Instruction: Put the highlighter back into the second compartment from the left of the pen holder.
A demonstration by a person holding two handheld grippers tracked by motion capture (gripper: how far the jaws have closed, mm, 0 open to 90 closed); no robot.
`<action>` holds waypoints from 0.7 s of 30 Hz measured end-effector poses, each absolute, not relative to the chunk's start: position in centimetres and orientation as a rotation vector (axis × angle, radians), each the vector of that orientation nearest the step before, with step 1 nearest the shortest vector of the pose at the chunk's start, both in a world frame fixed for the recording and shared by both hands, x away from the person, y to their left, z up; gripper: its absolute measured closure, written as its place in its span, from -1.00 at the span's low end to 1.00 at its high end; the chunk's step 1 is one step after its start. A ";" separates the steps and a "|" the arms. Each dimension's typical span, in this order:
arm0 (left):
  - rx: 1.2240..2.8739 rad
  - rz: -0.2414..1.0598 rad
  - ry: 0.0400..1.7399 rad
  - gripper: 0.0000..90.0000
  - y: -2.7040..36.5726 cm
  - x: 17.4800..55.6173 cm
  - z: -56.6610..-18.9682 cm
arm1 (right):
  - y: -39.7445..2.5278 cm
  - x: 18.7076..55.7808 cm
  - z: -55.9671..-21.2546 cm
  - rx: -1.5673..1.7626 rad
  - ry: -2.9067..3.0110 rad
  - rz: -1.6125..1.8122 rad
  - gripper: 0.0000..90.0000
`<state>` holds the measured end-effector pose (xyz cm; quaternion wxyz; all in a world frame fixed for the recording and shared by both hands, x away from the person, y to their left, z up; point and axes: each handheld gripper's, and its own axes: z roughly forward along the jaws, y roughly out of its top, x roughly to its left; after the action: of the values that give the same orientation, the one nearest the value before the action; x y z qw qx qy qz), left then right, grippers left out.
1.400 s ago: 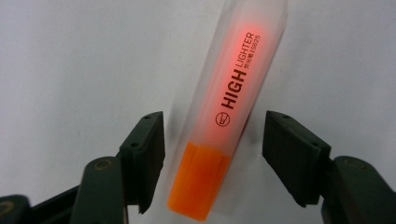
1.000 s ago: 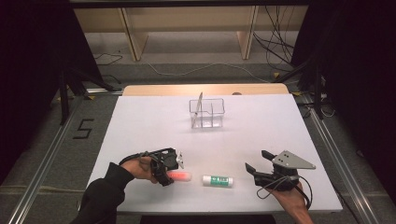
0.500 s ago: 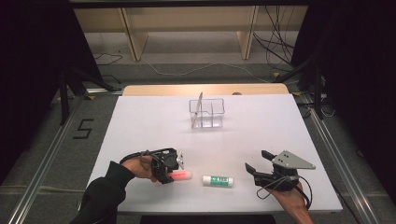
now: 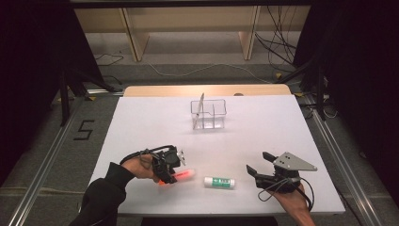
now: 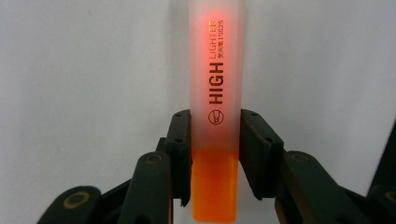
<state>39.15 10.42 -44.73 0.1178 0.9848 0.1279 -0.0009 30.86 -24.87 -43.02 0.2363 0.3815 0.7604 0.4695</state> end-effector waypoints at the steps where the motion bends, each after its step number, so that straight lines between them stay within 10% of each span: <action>1: 2.866 -0.009 0.395 0.47 10.3 39.1 -44.5 | -24.8 30.8 -43.0 1.043 2.086 1.291 -0.44; 21: 2.712 -0.007 0.478 0.47 8.4 40.0 -39.9 | -24.2 30.5 -42.3 0.981 2.093 1.345 -0.51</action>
<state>40.00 8.36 -39.87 0.1926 0.9664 0.1704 -0.0024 30.49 -24.17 -42.26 0.2315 0.3567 0.7615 0.4892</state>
